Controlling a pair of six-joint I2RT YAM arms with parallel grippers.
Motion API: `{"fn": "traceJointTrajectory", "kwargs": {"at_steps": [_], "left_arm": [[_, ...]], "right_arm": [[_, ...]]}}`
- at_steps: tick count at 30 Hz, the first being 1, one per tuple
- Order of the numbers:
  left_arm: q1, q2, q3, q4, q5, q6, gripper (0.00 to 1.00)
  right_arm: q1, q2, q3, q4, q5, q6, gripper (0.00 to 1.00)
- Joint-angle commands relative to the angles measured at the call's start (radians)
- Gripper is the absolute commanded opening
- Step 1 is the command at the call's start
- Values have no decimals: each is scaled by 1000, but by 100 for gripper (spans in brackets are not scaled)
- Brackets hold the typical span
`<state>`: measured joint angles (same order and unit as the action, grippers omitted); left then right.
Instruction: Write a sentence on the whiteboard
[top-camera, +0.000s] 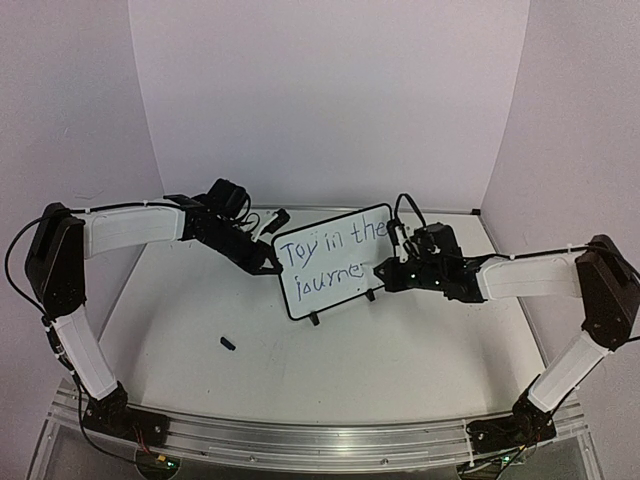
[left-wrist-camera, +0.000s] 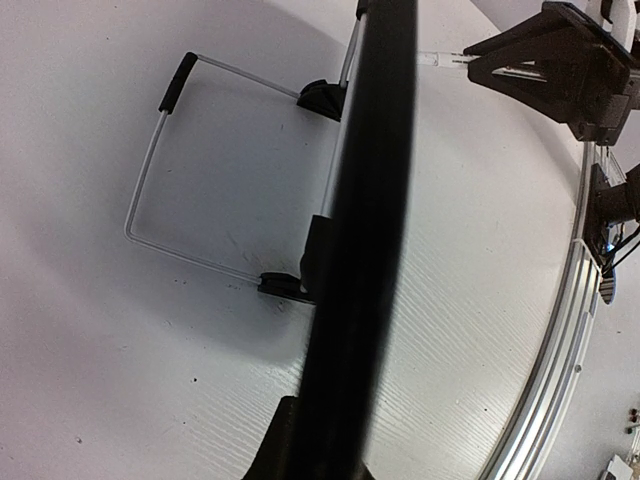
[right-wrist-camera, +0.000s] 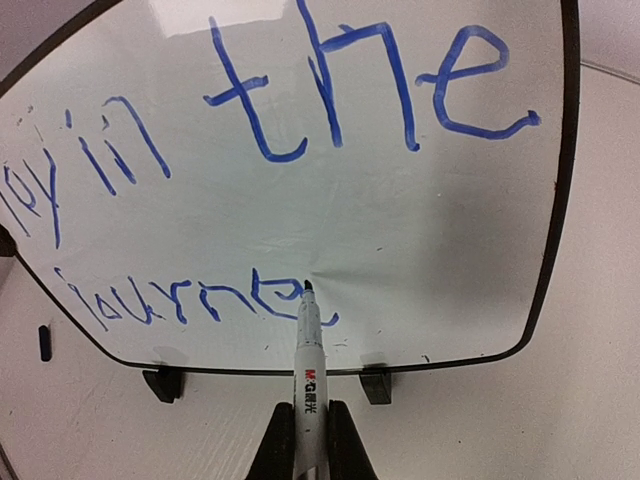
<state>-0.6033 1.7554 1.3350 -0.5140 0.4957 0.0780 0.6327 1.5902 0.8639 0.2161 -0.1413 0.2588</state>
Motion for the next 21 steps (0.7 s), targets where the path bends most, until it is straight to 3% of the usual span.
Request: {"fn": "traceJointTrajectory", "kwargs": {"at_steps": [1,21], "left_arm": [[-13,49,-4,-74,-72,25,0],[-13,55,-3,-74,-71,25,0]], "right_arm": [[-7,28,38,44,29,-15,0],[-16,43,-20,51,83,0,0]]}}
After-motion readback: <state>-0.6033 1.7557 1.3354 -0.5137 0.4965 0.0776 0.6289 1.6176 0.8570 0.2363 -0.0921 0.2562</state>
